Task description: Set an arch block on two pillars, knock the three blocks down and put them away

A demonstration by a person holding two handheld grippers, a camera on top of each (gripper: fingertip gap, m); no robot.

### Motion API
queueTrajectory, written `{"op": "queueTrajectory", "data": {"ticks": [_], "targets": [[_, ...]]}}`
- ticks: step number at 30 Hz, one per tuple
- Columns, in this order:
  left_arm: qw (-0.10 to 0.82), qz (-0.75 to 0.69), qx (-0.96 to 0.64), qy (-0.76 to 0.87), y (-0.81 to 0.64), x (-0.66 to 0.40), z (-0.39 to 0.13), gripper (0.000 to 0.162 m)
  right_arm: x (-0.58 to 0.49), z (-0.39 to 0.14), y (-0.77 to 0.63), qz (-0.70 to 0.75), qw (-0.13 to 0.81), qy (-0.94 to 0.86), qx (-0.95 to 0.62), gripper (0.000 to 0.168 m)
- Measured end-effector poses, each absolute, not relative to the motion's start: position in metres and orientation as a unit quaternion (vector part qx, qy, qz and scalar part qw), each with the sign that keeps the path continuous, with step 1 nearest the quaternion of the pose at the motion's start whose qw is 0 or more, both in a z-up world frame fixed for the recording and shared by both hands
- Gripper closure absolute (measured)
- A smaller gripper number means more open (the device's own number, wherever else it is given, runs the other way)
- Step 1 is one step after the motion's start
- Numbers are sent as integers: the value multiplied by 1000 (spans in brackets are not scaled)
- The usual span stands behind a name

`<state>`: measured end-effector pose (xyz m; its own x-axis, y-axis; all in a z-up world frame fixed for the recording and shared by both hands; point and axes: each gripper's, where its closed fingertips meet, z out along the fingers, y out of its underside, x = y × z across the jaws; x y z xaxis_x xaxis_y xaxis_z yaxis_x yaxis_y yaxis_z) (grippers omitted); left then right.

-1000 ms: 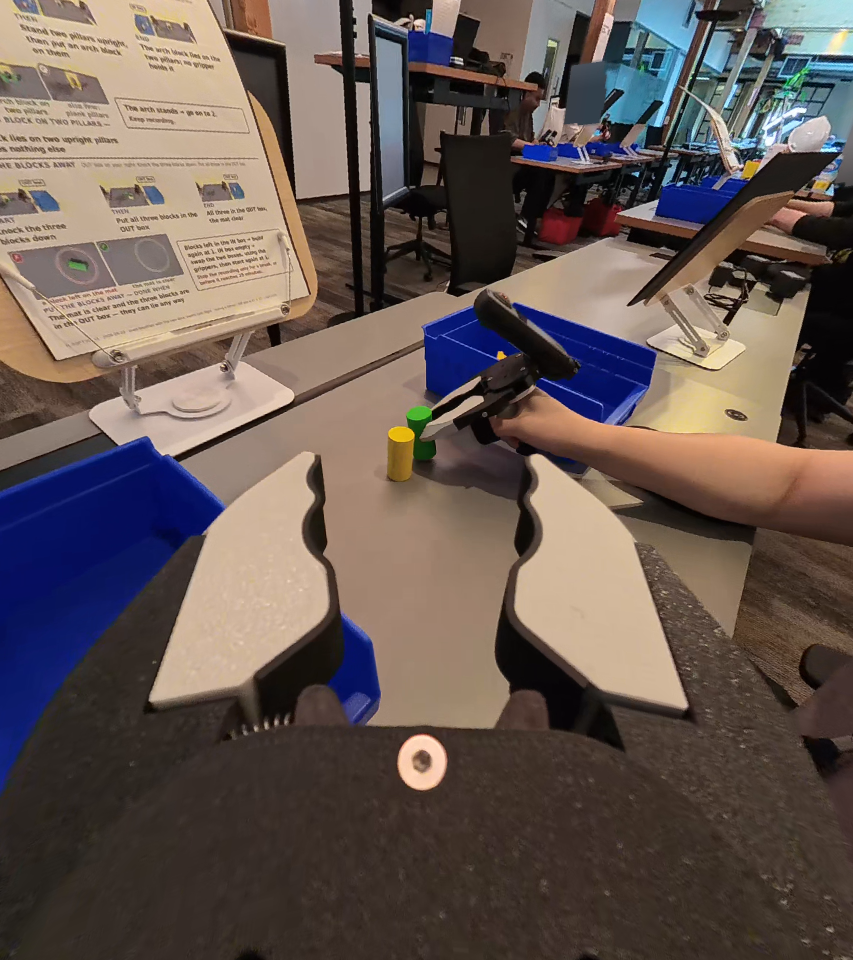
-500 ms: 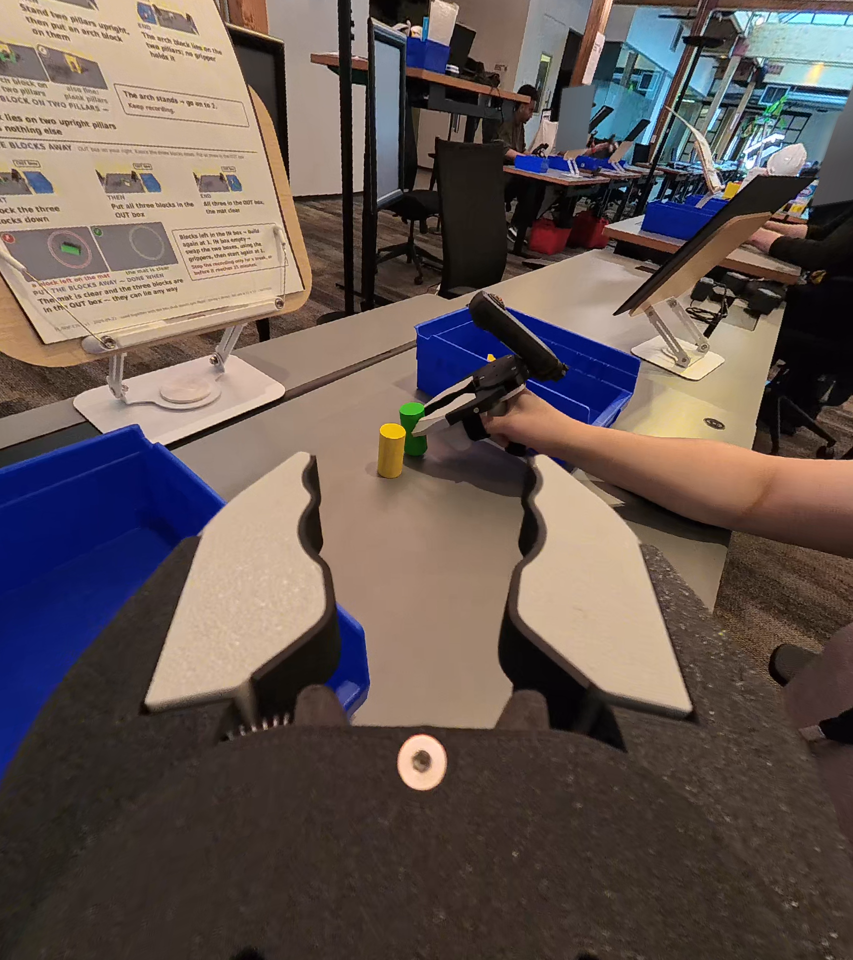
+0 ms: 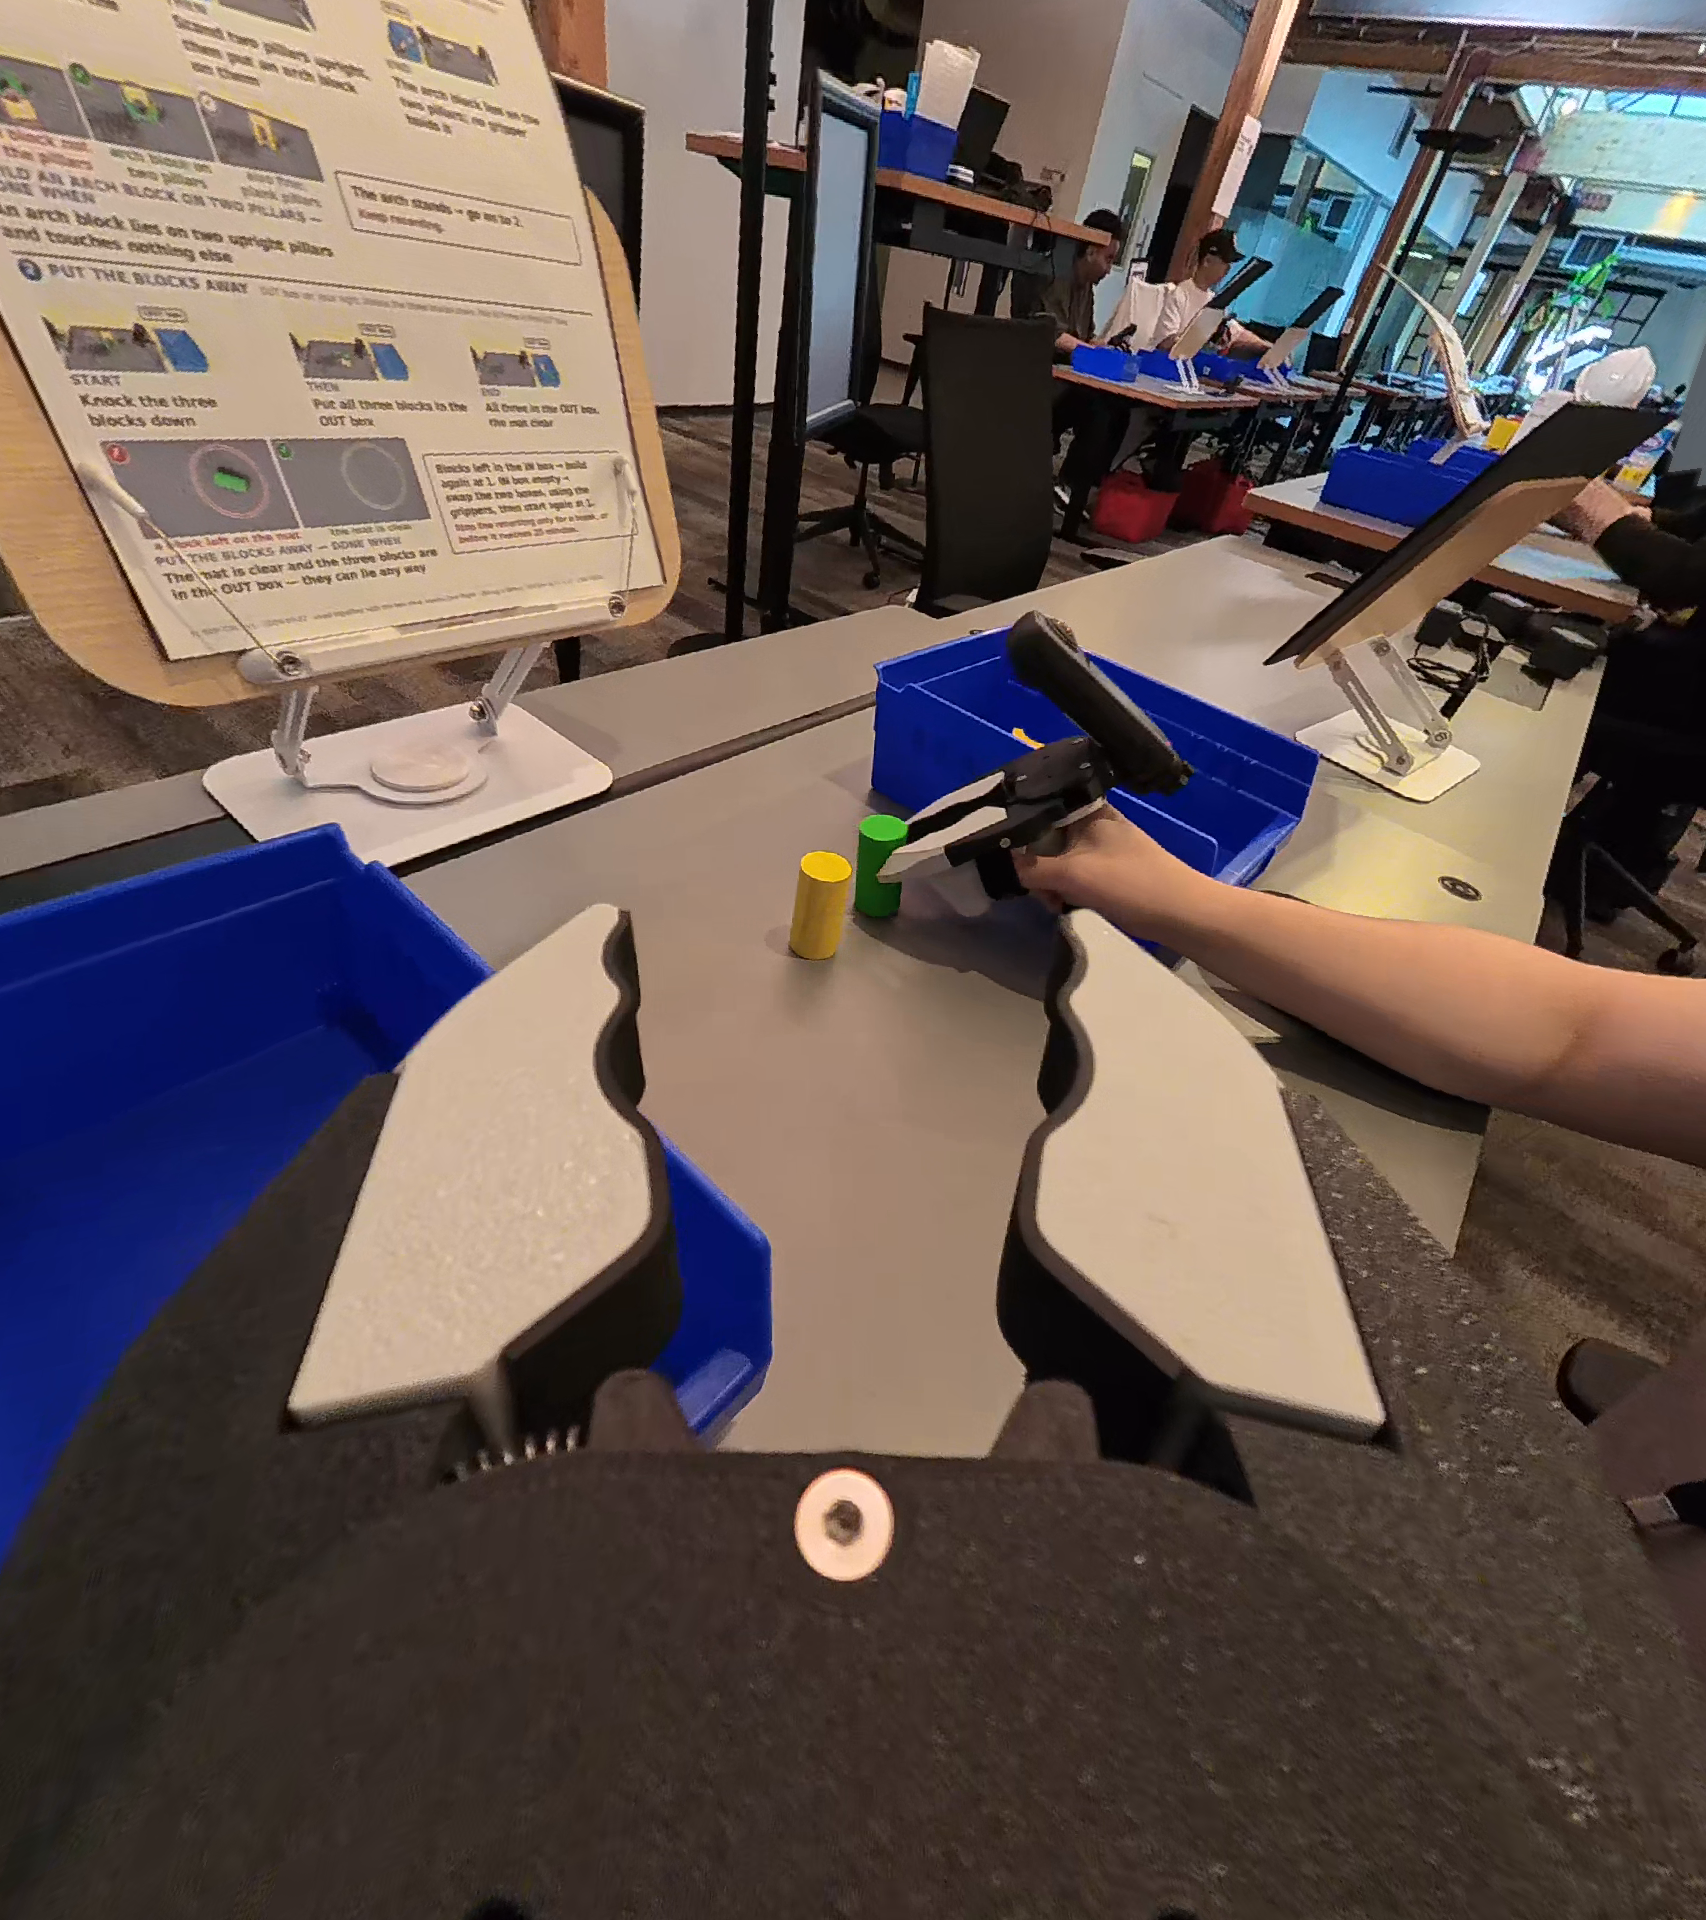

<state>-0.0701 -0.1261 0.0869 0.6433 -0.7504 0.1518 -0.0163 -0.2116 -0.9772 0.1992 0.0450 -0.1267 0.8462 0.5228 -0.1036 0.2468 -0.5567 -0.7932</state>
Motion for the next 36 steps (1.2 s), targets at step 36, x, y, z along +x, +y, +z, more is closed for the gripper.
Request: {"op": "queueTrajectory", "data": {"ticks": [36], "targets": [[283,-112,-936,177,2,-117,-86,90,186,-52,35,46,593,-306,-743,118]]}}
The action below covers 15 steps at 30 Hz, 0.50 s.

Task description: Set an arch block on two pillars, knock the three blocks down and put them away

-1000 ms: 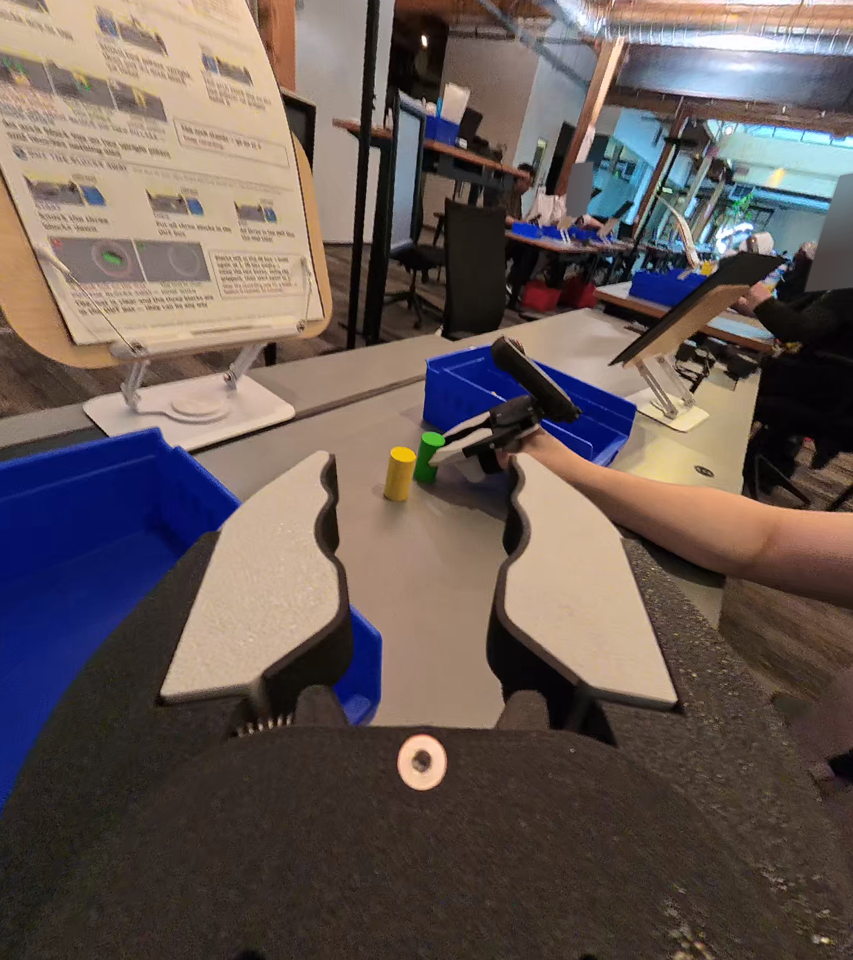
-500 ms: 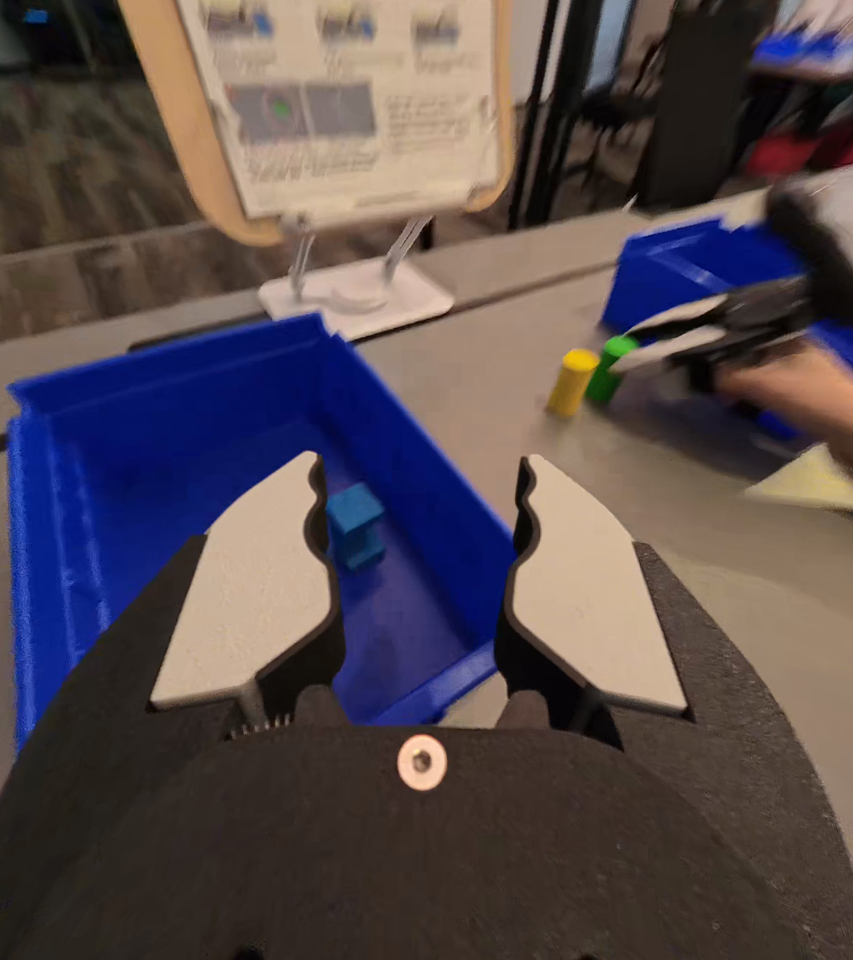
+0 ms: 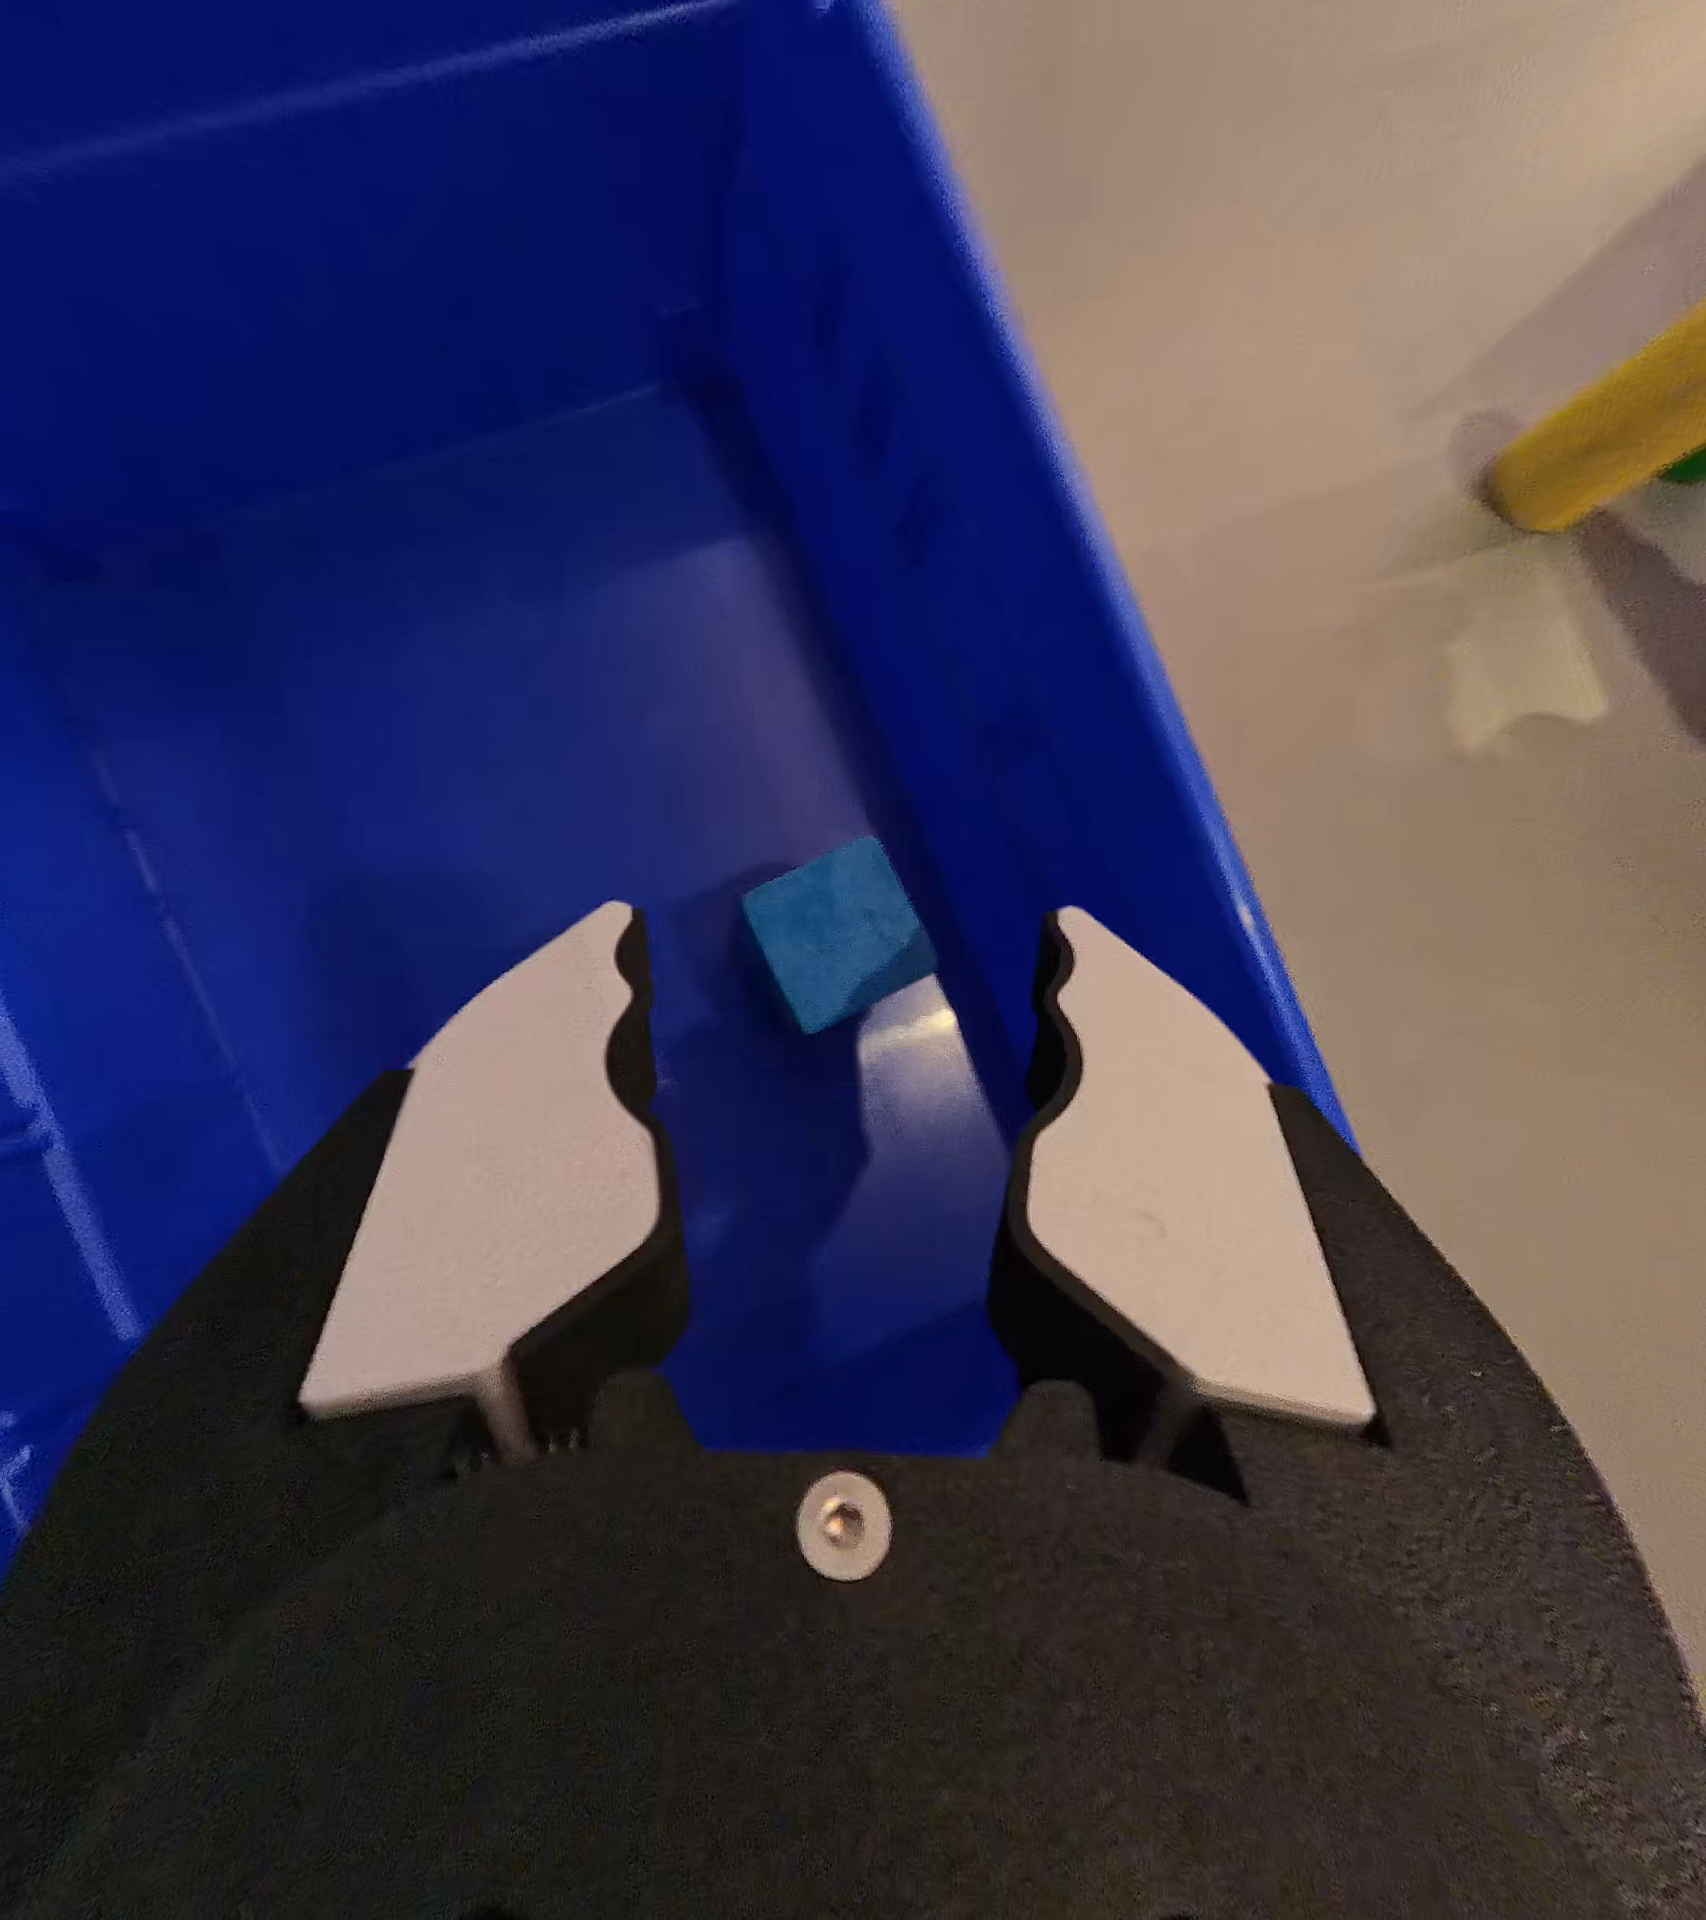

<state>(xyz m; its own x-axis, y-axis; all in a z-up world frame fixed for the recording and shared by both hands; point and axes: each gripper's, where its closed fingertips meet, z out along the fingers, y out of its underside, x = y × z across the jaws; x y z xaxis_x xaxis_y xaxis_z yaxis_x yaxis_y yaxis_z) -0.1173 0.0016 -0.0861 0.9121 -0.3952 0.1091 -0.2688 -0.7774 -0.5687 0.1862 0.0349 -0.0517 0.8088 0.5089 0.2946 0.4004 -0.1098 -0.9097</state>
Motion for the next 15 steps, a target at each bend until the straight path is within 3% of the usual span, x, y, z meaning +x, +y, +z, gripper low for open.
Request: {"op": "queueTrajectory", "data": {"ticks": [5,9,11,15], "targets": [[237,-73,-961,122,2,-118,-104,93,188,-54,36,29,591,-315,-742,118],[201,-43,-971,120,1,-125,-116,109,187,-54,35,30,589,-319,-742,118],[184,-42,-974,124,-2,-126,-122,126,187,-53,35,28,589,-321,-741,118],[181,-58,-974,122,-5,-130,-119,126,188,-52,36,23,592,-323,-738,118]]}}
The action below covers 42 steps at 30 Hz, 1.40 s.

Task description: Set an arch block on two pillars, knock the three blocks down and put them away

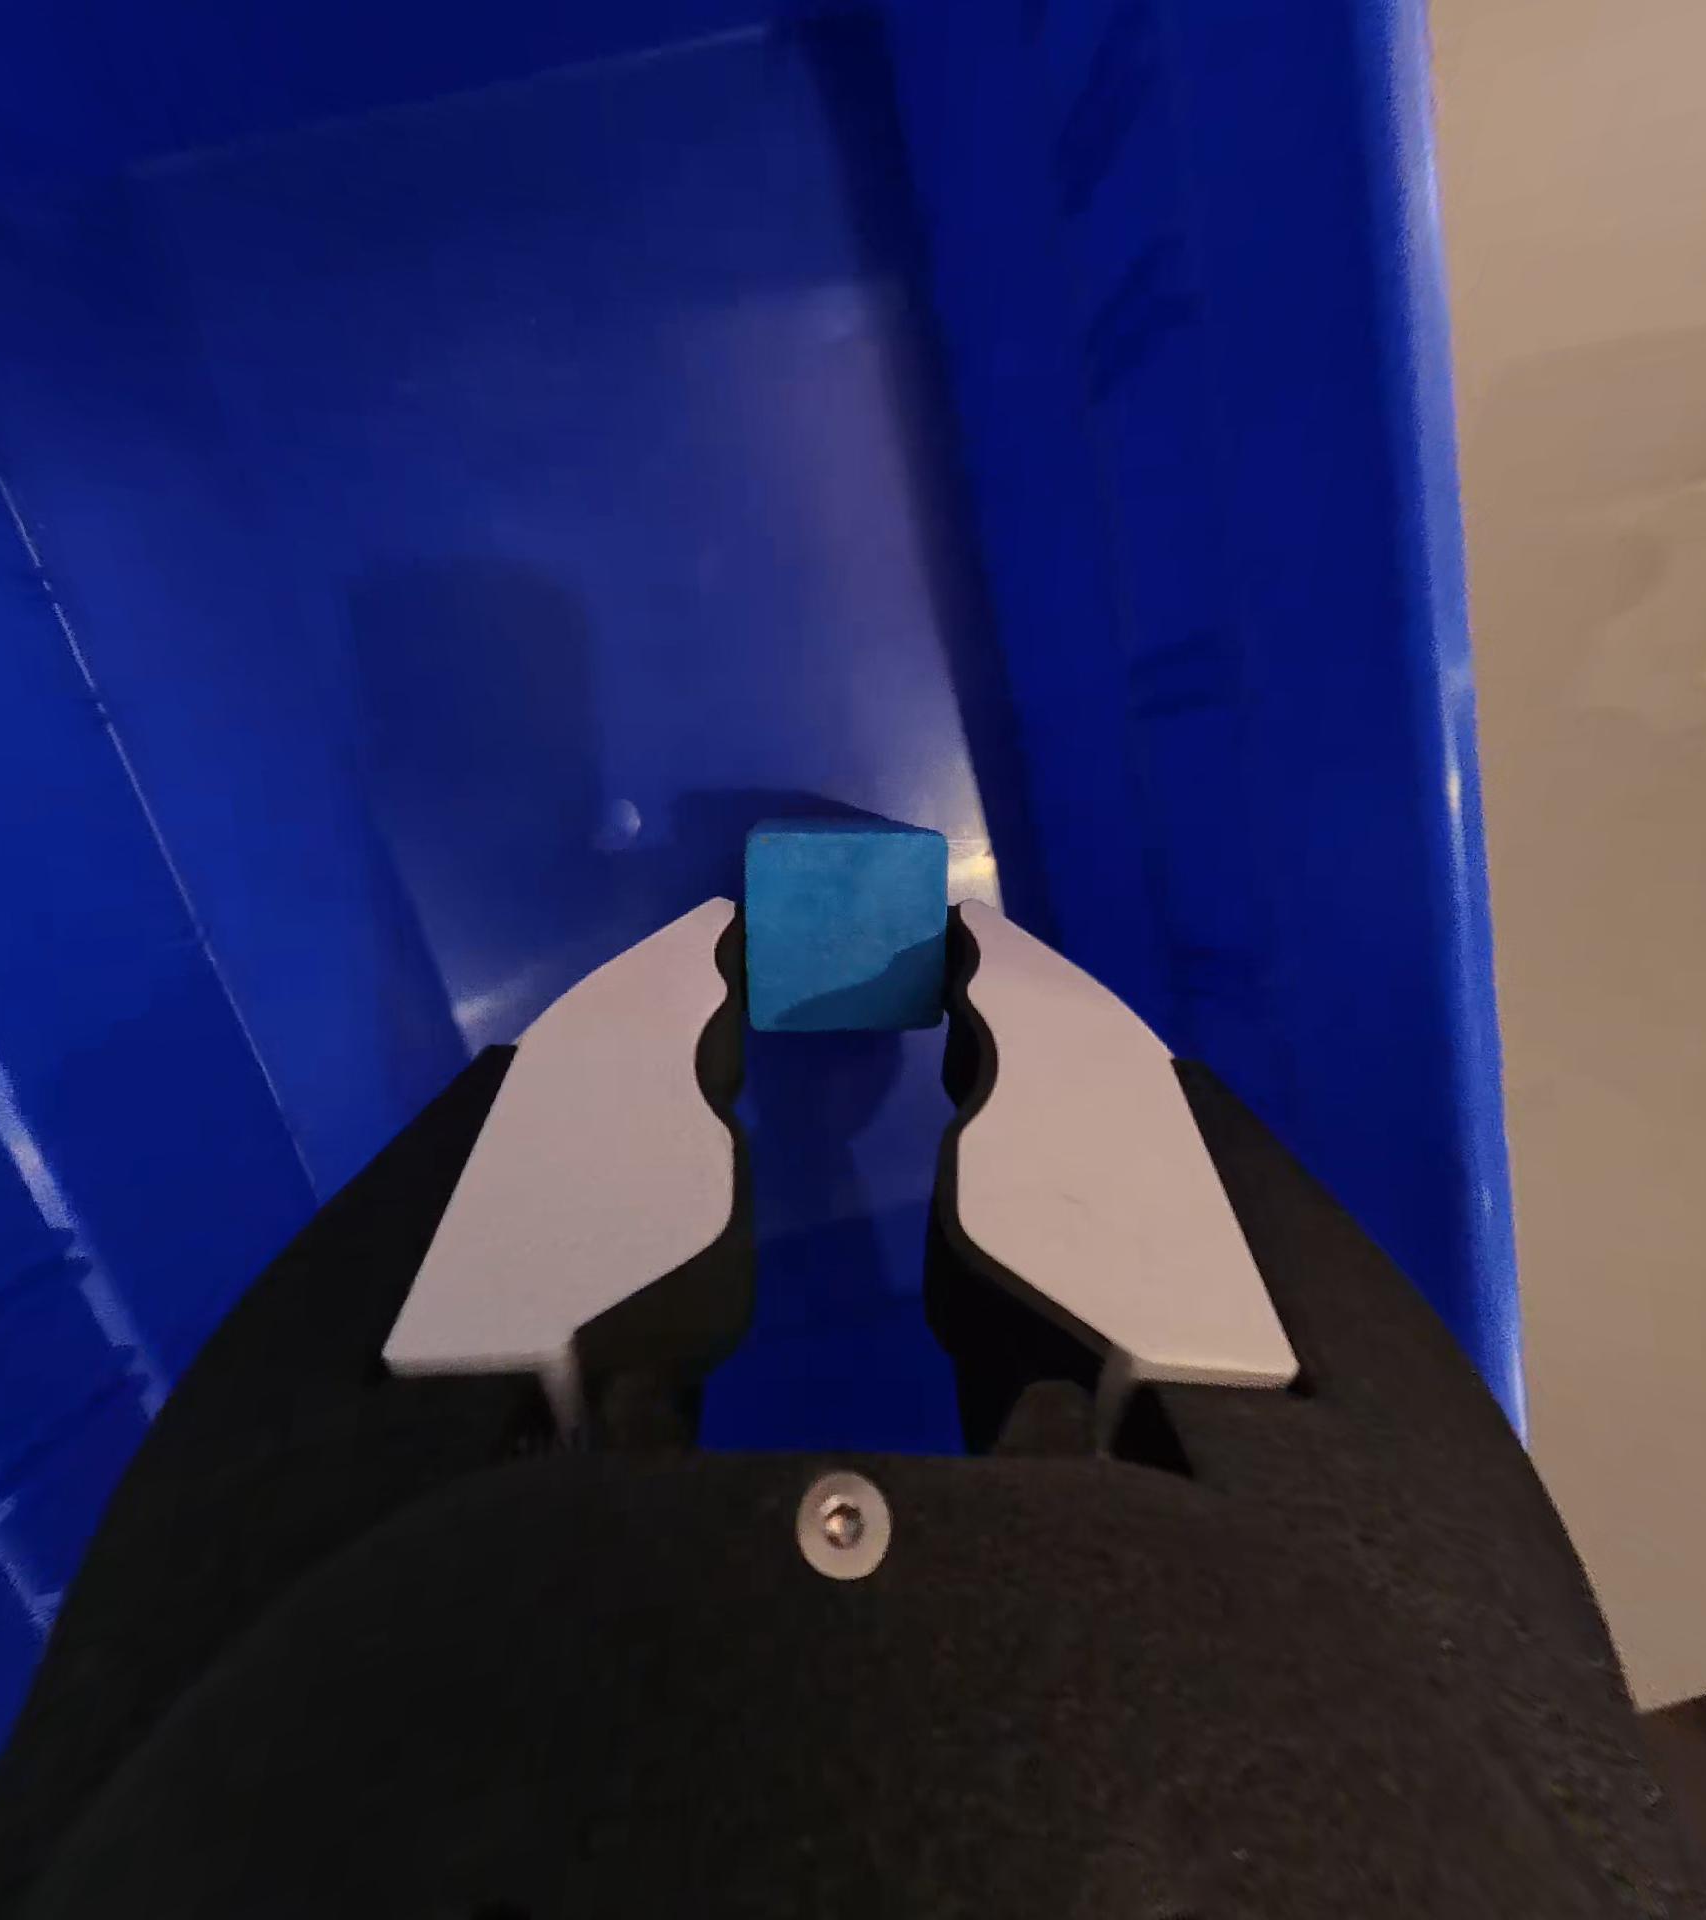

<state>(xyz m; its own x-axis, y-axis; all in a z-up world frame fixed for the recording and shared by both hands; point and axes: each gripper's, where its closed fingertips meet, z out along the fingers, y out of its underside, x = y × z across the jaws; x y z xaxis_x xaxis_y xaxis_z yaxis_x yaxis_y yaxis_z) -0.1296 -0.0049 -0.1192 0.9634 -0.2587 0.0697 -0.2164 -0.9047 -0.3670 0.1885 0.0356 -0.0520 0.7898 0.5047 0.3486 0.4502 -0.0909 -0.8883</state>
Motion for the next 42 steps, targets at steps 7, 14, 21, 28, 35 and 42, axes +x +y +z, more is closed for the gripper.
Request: {"op": "queueTrajectory", "data": {"ticks": [7,14,21,28,35,42], "targets": [[314,-117,-924,185,-17,-116,-36,127,188,-18,26,39,661,-309,-683,118],[391,-215,-794,413,-91,-12,46,127,112,37,-79,323,661,-451,-506,139],[329,-285,-735,520,-136,62,16,127,85,29,-132,448,567,-526,-448,122],[300,-314,-720,541,-143,82,6,127,79,13,-137,501,503,-532,-462,123],[301,-265,-727,557,-126,81,6,105,89,10,-126,511,480,-526,-482,135],[352,39,-754,554,-50,19,35,76,109,8,-82,441,516,-482,-554,135]]}}
